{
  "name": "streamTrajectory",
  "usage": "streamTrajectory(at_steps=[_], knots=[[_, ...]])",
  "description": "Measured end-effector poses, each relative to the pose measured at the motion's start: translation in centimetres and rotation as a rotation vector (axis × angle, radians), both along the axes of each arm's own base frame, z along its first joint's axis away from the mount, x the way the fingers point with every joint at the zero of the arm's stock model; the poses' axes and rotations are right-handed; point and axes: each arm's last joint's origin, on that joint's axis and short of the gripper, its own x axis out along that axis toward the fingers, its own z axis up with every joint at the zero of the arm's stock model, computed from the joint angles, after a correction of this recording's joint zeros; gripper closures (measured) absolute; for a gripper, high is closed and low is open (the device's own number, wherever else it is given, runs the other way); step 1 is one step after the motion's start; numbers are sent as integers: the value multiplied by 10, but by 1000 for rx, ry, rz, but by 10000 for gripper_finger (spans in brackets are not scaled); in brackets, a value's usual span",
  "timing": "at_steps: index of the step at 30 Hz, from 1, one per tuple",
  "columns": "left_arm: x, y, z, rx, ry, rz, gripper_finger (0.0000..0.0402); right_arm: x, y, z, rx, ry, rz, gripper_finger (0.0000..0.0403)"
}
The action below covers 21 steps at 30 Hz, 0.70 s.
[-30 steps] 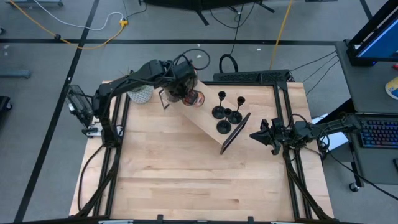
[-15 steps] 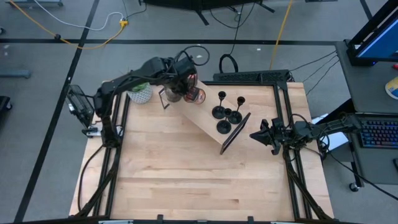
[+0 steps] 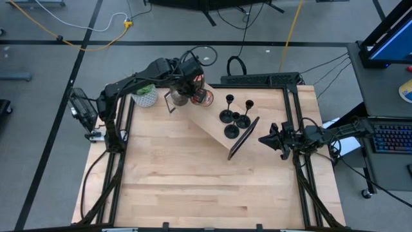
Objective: Pick & Place candle stick holders
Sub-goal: Put the orange scented candle on the shelf
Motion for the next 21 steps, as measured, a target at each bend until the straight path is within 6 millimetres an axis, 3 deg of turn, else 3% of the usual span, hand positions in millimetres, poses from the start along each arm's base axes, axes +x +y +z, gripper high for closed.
streamTrajectory(at_steps=[11,21], knots=[[11,7,-19,-15,62,-16,400,0,0,0,23,0,4,401],[10,16,-20,2,64,13,399,0,0,0,22,0,3,401]])
